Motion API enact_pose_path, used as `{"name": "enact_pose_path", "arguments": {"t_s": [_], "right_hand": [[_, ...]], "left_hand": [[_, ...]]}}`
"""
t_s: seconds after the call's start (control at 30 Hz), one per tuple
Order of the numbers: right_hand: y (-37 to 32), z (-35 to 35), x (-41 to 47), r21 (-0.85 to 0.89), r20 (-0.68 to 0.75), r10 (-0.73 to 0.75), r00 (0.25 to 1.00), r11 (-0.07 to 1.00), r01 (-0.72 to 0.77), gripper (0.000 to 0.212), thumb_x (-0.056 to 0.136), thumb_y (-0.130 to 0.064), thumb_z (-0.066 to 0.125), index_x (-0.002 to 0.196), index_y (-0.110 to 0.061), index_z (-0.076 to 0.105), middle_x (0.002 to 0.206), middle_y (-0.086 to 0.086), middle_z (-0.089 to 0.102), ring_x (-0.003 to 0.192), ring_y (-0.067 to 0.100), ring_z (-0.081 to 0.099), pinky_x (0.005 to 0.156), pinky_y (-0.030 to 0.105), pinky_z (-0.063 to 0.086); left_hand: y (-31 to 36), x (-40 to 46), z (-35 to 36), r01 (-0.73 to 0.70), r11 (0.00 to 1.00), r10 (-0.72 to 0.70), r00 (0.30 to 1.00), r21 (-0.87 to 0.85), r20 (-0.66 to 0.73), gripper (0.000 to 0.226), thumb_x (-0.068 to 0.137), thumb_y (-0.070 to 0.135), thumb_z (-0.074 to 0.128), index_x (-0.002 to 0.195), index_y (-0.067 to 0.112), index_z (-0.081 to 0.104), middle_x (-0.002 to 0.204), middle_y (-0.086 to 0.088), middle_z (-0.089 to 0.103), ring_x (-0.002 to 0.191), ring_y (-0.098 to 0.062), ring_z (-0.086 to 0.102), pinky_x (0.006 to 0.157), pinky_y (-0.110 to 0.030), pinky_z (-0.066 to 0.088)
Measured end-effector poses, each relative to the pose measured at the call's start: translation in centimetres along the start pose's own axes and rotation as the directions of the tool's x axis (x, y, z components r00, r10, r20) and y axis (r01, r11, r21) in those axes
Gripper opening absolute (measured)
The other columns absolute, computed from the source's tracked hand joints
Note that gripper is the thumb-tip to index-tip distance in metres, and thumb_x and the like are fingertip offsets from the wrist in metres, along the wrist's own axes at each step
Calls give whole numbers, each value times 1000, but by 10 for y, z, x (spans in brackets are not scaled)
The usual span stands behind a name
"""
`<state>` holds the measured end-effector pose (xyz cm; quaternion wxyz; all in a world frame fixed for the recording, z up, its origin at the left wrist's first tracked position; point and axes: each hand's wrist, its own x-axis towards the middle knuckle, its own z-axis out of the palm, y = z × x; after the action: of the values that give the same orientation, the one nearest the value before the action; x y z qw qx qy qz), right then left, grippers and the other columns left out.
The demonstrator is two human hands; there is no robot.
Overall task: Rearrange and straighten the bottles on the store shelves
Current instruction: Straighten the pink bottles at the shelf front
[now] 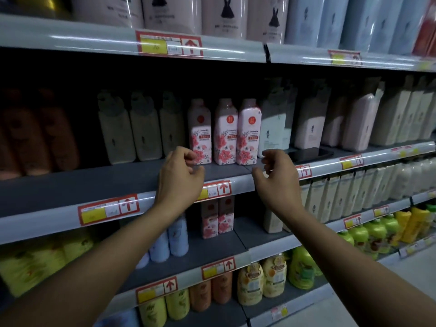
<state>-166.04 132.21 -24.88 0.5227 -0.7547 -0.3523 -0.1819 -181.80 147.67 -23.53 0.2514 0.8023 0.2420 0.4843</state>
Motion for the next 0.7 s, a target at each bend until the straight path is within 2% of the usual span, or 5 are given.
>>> {"name": "enact_pose_path", "arguments": {"t_s": [0.17,0.37,0.47,0.57,0.7], "right_hand": [[0,19,28,-49,13,-3,1000,999,3,59,93,-36,75,141,-15,48,132,3,58,124,20,56,102,41,52],[9,37,66,-83,95,108,990,991,-100,81,89,-38,77,152,-11,34,145,11,53,132,31,54,106,51,50],[10,45,81,-73,102,101,990,993,-94,73,85,-41,78,141,-16,38,133,8,61,120,30,62,96,49,55],[10,52,94,-60,94,91,991,995,-85,64,82,-41,81,128,-18,43,123,6,65,112,29,65,88,44,55],[10,61,104,-57,91,95,991,994,-90,67,82,-41,83,128,-16,43,123,5,65,111,30,65,88,46,55]], "left_hand": [[-23,45,18,126,989,-129,991,73,41,38,90,29,79,119,19,55,121,-5,61,108,-25,62,93,-40,53],[-30,85,35,245,965,-255,960,90,120,69,84,34,85,139,14,47,140,-10,57,125,-30,59,106,-46,51],[-28,99,40,276,957,-286,950,92,123,64,86,34,84,132,14,46,138,-10,59,125,-30,59,102,-43,51],[-26,109,46,301,950,-309,943,82,121,52,87,33,84,119,13,49,129,-9,64,116,-29,62,89,-38,50],[-26,117,54,306,951,-308,947,42,85,45,90,32,82,118,10,54,122,-8,65,102,-21,60,81,-33,45]]}}
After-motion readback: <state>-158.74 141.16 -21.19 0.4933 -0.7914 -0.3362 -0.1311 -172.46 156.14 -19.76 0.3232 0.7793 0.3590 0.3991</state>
